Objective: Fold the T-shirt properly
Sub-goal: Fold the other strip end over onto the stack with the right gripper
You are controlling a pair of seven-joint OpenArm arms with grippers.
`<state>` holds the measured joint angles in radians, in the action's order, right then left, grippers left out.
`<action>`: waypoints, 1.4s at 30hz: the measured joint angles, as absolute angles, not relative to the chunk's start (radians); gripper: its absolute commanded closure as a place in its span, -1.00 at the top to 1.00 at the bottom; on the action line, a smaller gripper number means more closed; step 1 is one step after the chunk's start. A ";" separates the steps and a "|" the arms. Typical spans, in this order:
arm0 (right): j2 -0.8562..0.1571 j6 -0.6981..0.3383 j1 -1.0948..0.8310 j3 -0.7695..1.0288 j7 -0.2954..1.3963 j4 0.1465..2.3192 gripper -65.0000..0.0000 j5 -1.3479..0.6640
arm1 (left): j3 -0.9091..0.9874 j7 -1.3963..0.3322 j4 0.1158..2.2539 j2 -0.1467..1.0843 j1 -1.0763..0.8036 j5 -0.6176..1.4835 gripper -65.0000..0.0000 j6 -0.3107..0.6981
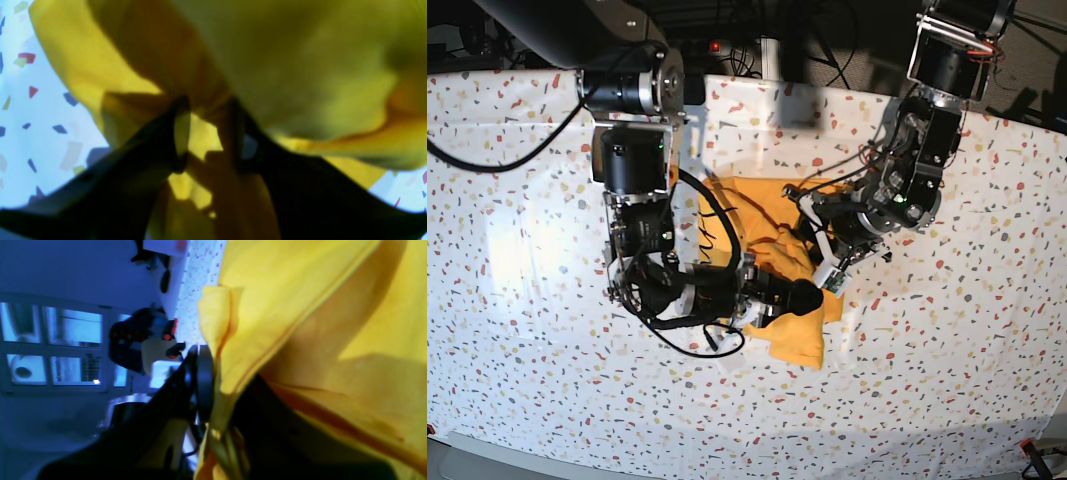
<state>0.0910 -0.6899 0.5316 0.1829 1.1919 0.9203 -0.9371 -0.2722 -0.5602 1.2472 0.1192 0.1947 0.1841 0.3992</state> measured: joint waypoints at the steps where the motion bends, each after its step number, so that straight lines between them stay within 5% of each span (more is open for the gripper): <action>1: 0.095 -0.690 0.532 0.183 1.191 0.920 -1.00 -0.911 | -0.272 -0.570 1.247 0.119 0.197 0.185 -0.32 0.399; 20: 0.097 -0.690 0.529 0.184 1.179 0.920 -1.00 -0.889 | -0.272 -0.841 1.430 0.137 0.266 0.176 -0.32 0.350; 24: 0.097 -0.690 0.529 0.184 1.176 0.920 -1.00 -0.890 | -0.272 -0.815 1.451 0.160 0.281 0.027 -0.32 0.350; 35: 0.103 -0.690 0.529 0.184 1.184 0.920 -1.00 -0.888 | -0.272 -0.813 1.452 0.340 0.333 -0.081 -0.32 0.117; 39: 0.106 -0.690 0.529 0.184 1.223 0.920 -0.11 -0.891 | -0.274 -0.812 1.452 0.372 0.333 0.020 -0.32 0.111; 42: 0.138 -0.690 0.529 0.184 1.232 0.920 0.01 -0.892 | -0.274 -0.811 1.452 0.377 0.332 0.061 -0.32 0.108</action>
<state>0.1379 -0.6899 0.5289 0.1841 1.2320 0.9203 -0.8921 -0.2741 -0.8108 1.4517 0.3767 0.3325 0.0612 0.1078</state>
